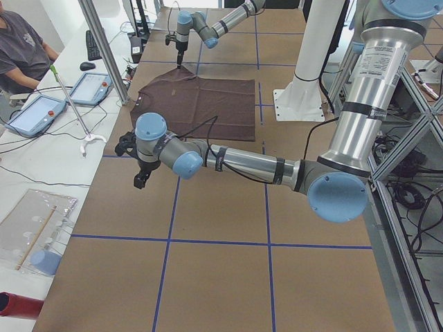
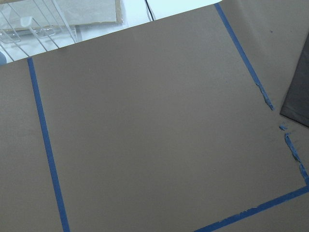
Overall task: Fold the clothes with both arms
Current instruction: 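Move the right gripper toward the sleeve nearest it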
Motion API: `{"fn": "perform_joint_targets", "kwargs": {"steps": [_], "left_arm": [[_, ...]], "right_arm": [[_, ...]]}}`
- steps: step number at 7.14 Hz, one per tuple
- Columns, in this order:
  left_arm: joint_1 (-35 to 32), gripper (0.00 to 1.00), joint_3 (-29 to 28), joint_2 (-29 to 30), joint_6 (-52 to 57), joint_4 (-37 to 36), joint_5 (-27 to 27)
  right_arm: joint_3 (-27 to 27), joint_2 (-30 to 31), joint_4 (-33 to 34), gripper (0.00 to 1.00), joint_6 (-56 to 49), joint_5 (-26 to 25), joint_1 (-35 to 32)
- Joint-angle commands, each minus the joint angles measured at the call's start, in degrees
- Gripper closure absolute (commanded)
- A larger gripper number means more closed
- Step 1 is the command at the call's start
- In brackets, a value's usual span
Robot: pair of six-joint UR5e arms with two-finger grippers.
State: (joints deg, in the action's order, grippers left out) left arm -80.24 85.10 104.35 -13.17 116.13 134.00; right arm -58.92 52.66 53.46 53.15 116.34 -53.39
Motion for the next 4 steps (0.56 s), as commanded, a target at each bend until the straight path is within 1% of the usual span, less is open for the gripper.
{"fn": "perform_joint_targets", "kwargs": {"steps": [1, 3, 4], "left_arm": [[0.0, 0.0, -0.02, 0.07, -0.45, 0.07, 0.03], [0.0, 0.0, -0.11, 0.07, -0.36, 0.07, 0.03], [0.0, 0.0, -0.11, 0.07, -0.45, -0.02, 0.03]], "right_arm": [[0.12, 0.34, 0.06, 0.13, 0.11, -0.06, 0.57], [0.12, 0.25, 0.33, 0.67, 0.03, 0.2, 0.57], [0.12, 0.25, 0.33, 0.86, 0.02, 0.29, 0.57]]}}
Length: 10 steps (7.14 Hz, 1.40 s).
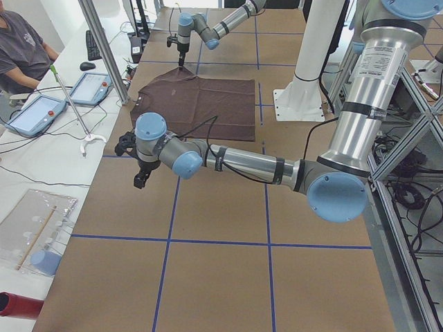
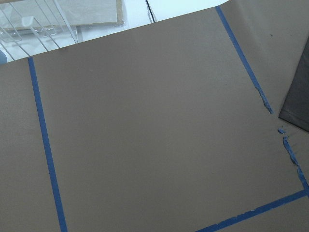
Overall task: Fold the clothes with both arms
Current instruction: 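Move the right gripper toward the sleeve nearest it, then grasp the sleeve with the right gripper and fold it inward onto the shirt body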
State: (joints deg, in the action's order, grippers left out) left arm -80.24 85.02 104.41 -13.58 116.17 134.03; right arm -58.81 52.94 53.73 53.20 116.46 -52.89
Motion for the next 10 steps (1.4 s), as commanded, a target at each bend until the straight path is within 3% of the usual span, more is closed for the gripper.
{"fn": "perform_joint_targets", "kwargs": {"steps": [1, 6, 10], "left_arm": [[0.0, 0.0, -0.03, 0.09, -0.22, -0.07, 0.0], [0.0, 0.0, -0.12, 0.35, -0.22, -0.07, 0.0], [0.0, 0.0, -0.3, 0.44, -0.22, -0.07, 0.0]], "right_arm": [[-0.08, -0.12, 0.15, 1.0, -0.03, 0.26, 0.07], [-2.52, -1.52, 0.15, 1.0, 1.02, 0.78, -0.02], [-0.62, -11.78, 0.85, 1.0, 2.0, -0.87, 1.73]]}}
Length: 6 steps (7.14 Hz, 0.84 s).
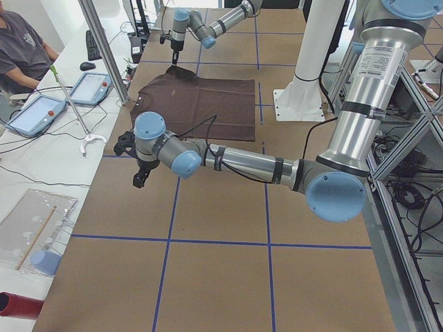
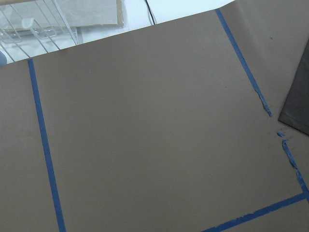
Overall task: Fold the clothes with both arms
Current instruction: 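Grasp the sleeve with the right gripper and fold it inward onto the shirt body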
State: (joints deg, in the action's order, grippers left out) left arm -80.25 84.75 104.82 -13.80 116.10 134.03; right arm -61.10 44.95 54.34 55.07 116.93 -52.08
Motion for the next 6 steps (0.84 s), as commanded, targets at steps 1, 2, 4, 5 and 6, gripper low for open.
{"fn": "perform_joint_targets", "kwargs": {"steps": [1, 2, 4, 5, 6], "left_arm": [[0.0, 0.0, 0.06, -0.05, 0.0, 0.0, 0.0], [0.0, 0.0, 0.06, 0.04, 0.0, 0.0, 0.0], [0.0, 0.0, 0.06, 0.12, -0.09, 0.0, 0.0], [0.0, 0.0, -0.02, 0.3, -0.78, 0.0, 0.0], [0.0, 0.0, -0.02, 0.3, -1.23, 0.0, 0.0]], "right_arm": [[4.56, -7.99, 0.15, 1.0, 0.22, -6.14, 3.28], [7.55, -11.43, 0.15, 1.0, 0.3, -11.06, 6.09], [9.68, -13.13, -0.11, 1.0, 0.31, -14.54, 7.7], [9.69, -13.05, -0.2, 0.01, 0.31, -14.63, 7.7], [9.6, -12.87, -0.2, 0.0, 0.39, -14.28, 7.61]]}}
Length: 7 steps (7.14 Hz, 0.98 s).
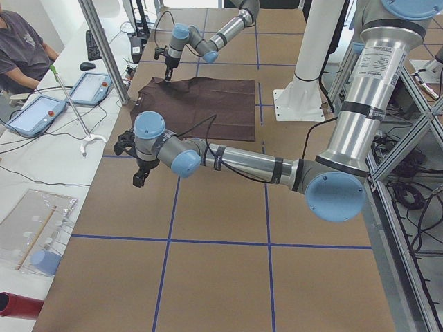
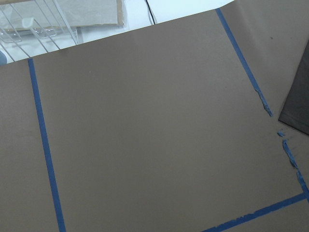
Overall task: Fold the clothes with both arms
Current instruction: 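Grasp the sleeve with the right gripper and fold it inward onto the shirt body, then release the sleeve and raise the right gripper while the left arm moves toward the shirt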
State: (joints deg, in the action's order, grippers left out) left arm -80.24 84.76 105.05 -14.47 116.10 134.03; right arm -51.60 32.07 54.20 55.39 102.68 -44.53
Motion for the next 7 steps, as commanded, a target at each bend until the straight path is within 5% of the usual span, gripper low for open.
{"fn": "perform_joint_targets", "kwargs": {"steps": [1, 3, 4, 7], "left_arm": [[0.09, 0.0, -0.21, 0.24, -0.65, 0.0, 0.0], [2.7, 0.0, -0.48, 4.09, -9.82, 0.0, -0.44], [4.99, 0.0, -0.56, 6.11, -13.79, 0.17, -1.05], [18.06, 0.0, -2.49, 11.23, -34.05, 7.41, -15.15]], "right_arm": [[0.1, 0.1, -0.06, 0.0, 0.15, 0.94, -0.38], [-2.08, 3.33, 1.69, 0.0, 0.07, 12.22, -4.75], [-8.54, 7.96, 7.88, 0.0, -0.72, 15.77, -6.43], [-22.86, 20.09, 19.96, 0.0, -0.81, 29.84, -14.68]]}}
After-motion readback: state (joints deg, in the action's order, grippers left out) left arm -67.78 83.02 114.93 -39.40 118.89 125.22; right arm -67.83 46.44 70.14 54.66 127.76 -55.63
